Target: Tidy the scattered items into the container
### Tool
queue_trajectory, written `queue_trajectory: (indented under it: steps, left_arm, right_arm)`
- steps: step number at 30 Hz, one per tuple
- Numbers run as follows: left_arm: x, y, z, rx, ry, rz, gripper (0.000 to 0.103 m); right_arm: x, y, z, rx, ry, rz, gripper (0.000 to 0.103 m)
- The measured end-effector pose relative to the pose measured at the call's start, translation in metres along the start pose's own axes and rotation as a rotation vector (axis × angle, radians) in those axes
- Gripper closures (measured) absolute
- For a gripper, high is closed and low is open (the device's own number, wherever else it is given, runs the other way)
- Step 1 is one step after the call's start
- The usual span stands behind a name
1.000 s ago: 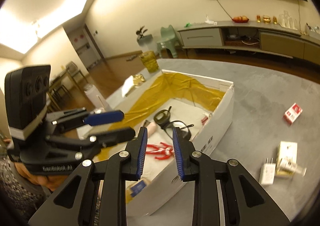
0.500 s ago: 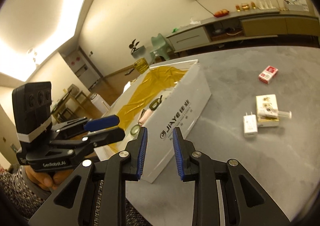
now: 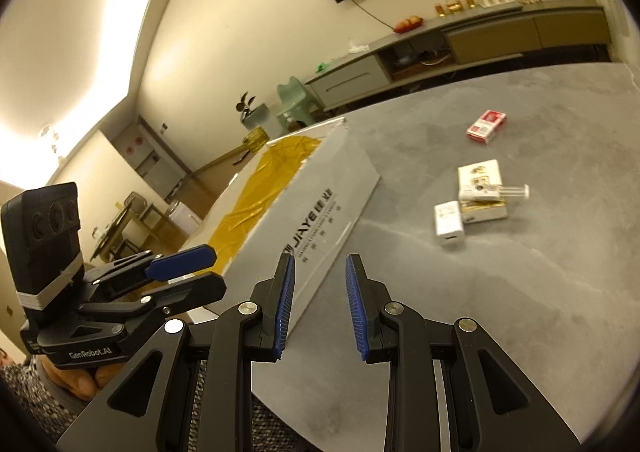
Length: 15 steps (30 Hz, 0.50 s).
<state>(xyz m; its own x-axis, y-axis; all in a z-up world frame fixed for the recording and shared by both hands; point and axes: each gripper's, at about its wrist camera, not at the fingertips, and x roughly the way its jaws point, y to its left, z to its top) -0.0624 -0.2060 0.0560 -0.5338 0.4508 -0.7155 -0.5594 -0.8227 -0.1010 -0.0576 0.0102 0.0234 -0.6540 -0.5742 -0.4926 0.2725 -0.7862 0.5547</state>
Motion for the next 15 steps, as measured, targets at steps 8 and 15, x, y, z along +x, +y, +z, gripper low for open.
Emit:
queue_trajectory:
  steps: [8,15]
  left_arm:
    - [0.019,-0.022,0.001,0.009,0.032,0.029,0.056]
    - [0.036,-0.034,0.004,0.015,0.049,0.071,0.050]
  right_arm:
    - [-0.015,-0.010,-0.001,0.009,-0.014,0.000,0.073]
    - [-0.025,-0.019,0.002,0.023,-0.034,-0.009,0.073]
